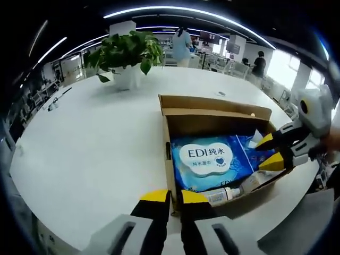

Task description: Operate the shoe box by opening the lid, removing the specified soft item, and placing it in the target area until the item is outside and the box remains undamaged.

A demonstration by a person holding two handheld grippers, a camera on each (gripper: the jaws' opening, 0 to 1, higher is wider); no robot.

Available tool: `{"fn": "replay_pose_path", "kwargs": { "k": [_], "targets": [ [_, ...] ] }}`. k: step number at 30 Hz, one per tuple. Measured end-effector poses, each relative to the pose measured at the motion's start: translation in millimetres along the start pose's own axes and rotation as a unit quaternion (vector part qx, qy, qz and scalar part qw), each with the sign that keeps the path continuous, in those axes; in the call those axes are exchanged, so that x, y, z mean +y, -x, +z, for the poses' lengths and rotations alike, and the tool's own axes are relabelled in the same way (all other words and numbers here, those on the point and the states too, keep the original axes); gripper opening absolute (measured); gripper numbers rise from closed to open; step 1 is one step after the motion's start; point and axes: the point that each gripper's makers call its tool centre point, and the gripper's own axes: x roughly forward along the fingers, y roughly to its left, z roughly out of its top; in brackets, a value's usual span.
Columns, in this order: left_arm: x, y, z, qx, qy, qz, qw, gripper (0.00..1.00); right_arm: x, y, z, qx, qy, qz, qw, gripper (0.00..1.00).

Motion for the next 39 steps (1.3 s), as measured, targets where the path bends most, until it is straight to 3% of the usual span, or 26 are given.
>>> {"fn": "replay_pose_path", "kwargs": {
  "k": [15, 25, 28, 29, 39],
  "targets": [
    [-1.1, -1, -0.7, -0.002, 0.008, -0.001, 1.0, 0.05, -8, -26, -1.5, 0.015, -0.051, -0.014, 0.9985, 0.22],
    [-1.0, -1, -0.6, -0.002, 0.012, -0.002, 0.9999, 0.05, -17, -39, -0.9, 0.028, -0.045, -0.039, 0.9978, 0.12],
    [-1.0, -1, -0.6, -0.003, 0.012, -0.002, 0.9999, 0.05, -27, -38, -0.9, 0.036, -0.01, -0.062, 0.9974, 0.04],
    [-1.1, -1, -0.6, -0.003, 0.013, -0.002, 0.9999, 0.05, -20, -40, 0.5, 0.031, -0.022, -0.046, 0.9982, 0.04],
    [-1.2, -1, -0.6, 0.001, 0.01, 0.001, 0.9999, 0.05, -21, -24, 8.7, 0.013, -0.05, -0.047, 0.9975, 0.02]
  ]
}}
